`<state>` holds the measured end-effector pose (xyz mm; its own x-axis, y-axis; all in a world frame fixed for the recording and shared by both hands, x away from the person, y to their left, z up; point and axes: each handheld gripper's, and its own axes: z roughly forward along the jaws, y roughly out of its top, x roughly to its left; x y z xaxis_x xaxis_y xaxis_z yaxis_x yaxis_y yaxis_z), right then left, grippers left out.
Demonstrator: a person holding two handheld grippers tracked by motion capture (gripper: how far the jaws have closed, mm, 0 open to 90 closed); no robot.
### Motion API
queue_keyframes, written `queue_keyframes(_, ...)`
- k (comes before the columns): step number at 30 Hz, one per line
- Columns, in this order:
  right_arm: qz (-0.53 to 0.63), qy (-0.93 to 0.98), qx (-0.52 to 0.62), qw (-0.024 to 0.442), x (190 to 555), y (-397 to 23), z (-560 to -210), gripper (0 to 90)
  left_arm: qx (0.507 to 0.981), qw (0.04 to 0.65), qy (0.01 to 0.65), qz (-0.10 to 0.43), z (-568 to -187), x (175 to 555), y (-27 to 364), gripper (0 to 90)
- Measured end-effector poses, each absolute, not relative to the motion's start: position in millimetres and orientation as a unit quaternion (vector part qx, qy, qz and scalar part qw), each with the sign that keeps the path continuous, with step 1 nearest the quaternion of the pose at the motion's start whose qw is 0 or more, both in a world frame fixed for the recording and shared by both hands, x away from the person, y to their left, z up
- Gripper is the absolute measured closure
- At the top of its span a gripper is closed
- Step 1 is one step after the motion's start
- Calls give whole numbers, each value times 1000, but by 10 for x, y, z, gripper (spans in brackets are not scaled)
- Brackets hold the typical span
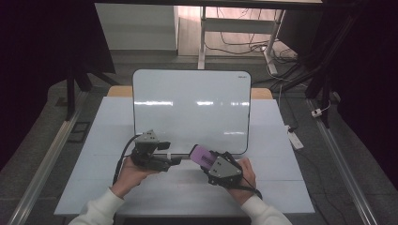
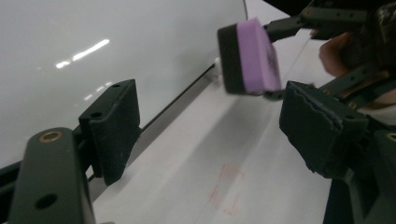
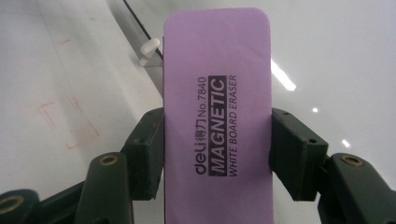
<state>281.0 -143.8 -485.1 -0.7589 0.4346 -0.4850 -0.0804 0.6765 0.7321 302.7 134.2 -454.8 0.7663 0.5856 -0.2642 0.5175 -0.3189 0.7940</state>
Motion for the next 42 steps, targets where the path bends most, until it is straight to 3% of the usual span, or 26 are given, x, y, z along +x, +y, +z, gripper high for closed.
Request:
queue_keyframes(13,384,851,83,349,2762,-1392,-4874,403,830,463,310,-12,-4580,3211,995,320)
queue_keyframes(21,380,847,64,366,2715,-1359,-4886,402,836,458,300,-41,-4621,3266,934,529)
queue_keyframes(27,374,847,60,374,2708,-1349,-4915,399,838,453,301,-41,-4612,3255,923,592)
queue_keyframes(37,393,855,81,329,2755,-1367,-4915,304,841,449,300,-15,-4591,3229,940,639)
queue_keyframes(42,440,856,93,256,2820,-1535,-4730,296,845,449,290,-1,-4570,3223,1023,641)
